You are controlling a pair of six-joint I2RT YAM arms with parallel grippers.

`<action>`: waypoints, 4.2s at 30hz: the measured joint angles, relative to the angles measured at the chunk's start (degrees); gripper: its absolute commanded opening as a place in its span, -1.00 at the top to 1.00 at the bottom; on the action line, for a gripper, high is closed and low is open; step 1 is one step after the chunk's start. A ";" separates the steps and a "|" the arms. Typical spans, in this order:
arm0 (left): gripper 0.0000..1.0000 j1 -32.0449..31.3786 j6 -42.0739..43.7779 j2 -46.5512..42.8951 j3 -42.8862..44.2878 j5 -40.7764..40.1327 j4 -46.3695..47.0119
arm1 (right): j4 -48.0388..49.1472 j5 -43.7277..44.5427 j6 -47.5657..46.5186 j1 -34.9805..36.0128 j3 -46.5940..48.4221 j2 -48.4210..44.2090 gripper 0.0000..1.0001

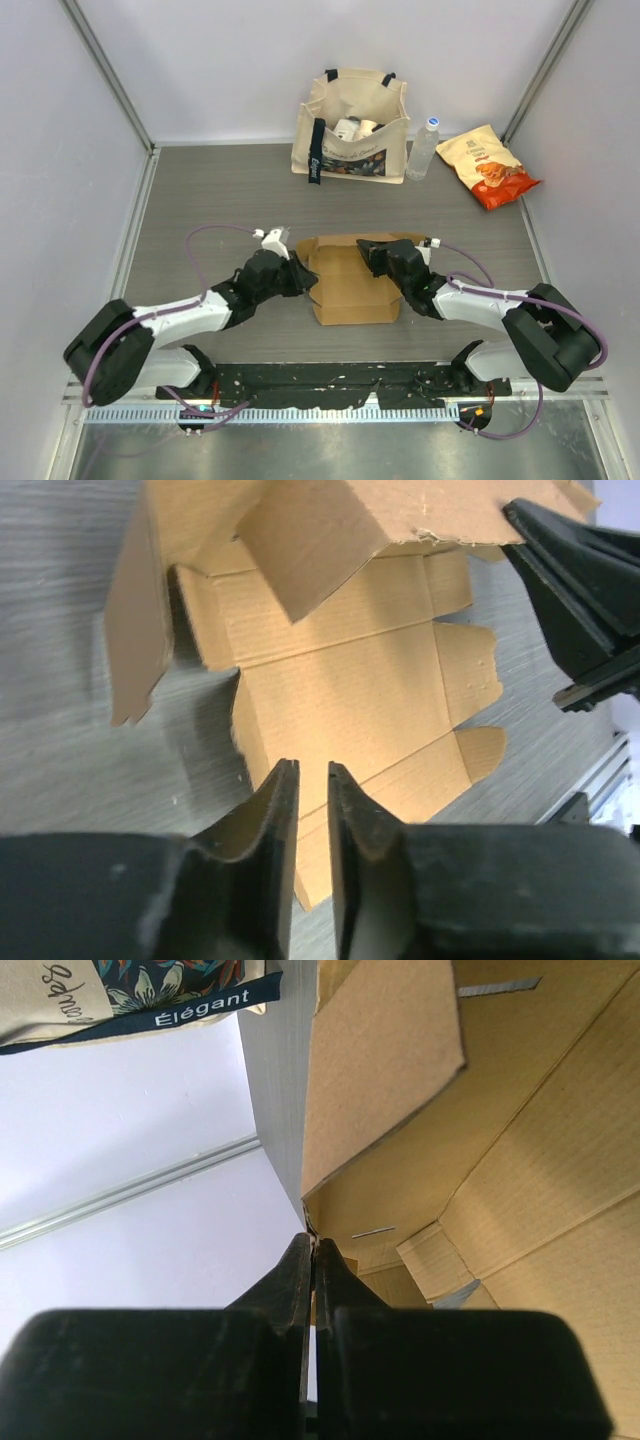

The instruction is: Fold the paper box

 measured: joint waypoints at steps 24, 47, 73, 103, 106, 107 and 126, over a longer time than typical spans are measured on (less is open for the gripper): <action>1.00 0.83 -3.39 18.23 8.98 -8.35 -5.77 | 1.92 0.04 3.63 -0.02 -0.90 0.50 0.97; -0.48 1.90 6.25 -5.18 4.22 -9.57 -9.88 | 3.85 2.51 -1.07 0.09 -2.64 0.81 0.98; 1.00 2.97 12.68 10.69 15.54 -13.25 -12.85 | 9.25 2.27 -5.51 0.09 -4.59 1.29 0.97; 1.00 2.95 9.44 13.66 11.37 -1.40 4.76 | 43.19 2.32 -13.40 -0.35 -6.40 20.98 0.97; 1.00 2.67 9.11 13.68 10.73 -2.80 5.20 | 41.59 2.38 -13.51 -0.37 -6.67 19.65 0.97; 1.00 2.56 9.11 13.68 10.43 -3.26 5.29 | 40.50 2.32 -13.77 -0.35 -6.69 18.82 0.97; 0.58 2.05 8.20 12.24 9.29 -8.44 0.37 | 27.93 -0.04 -22.18 -0.74 -4.52 12.09 0.97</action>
